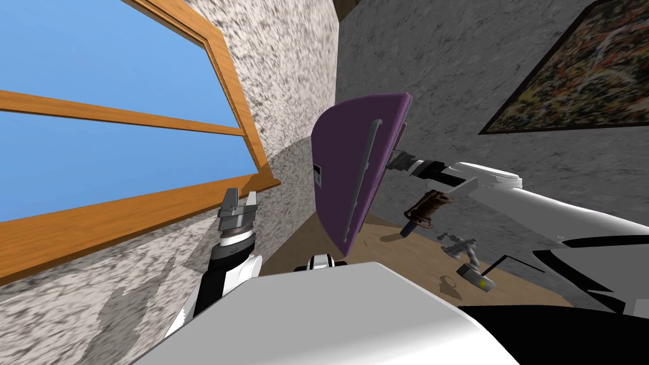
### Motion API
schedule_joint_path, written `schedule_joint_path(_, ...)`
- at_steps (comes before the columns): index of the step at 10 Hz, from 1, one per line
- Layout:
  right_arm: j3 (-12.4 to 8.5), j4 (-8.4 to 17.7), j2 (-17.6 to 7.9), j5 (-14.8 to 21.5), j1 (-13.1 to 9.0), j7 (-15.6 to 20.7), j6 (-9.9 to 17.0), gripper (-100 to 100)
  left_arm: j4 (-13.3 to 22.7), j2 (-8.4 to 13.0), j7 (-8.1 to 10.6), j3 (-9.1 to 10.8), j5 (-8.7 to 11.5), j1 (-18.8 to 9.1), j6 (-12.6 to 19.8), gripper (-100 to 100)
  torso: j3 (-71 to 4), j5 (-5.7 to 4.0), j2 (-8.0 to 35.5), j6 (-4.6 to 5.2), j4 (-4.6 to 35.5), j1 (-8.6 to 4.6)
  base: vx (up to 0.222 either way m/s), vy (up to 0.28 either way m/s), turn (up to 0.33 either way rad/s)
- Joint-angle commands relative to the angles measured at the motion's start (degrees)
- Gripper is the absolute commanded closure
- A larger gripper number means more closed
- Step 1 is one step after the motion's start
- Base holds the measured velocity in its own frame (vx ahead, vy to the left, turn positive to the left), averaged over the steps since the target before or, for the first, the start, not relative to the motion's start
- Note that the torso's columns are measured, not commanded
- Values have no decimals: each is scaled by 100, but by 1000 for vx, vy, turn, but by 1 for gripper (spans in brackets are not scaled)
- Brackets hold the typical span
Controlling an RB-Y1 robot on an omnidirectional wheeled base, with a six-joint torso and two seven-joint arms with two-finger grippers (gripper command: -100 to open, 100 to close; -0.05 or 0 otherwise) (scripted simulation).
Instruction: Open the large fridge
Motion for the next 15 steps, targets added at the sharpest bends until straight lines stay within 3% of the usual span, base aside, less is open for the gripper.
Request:
schedule_joint_path(1,-2,-12,-174,-42,-2,-123,74,-100,0,1,0,1,0,0,0,0,4,-2,4,3,5,-17,51,55,50)
schedule_joint_path(2,1,-14,-98,-23,0,-66,49,-100,0,1,0,1,0,1,0,0,-7,-1,-14,1,-1,-5,33,31,10)
schedule_joint_path(3,0,-16,-110,-26,-2,-81,58,100,0,1,0,1,0,1,0,0,-4,-1,-5,3,-1,-3,4,5,-1)
schedule_joint_path(6,-32,116,-145,31,8,-77,278,100,0,-1,0,-1,0,0,0,0,23,31,33,1,15,77,-71,260,-60)
schedule_joint_path(13,-108,423,-230,163,32,-73,791,100,0,-1,0,-1,0,0,0,0,10,3,14,1,7,5,-85,326,-65)
schedule_joint_path(14,-73,390,-228,155,3,-81,747,100,0,-2,0,-2,0,0,0,0,10,7,15,4,7,23,-50,165,-31)
schedule_joint_path(15,-62,176,-294,243,-124,71,891,-100,0,0,0,0,0,0,0,0,-2,-3,-5,2,2,-30,-16,52,-45)
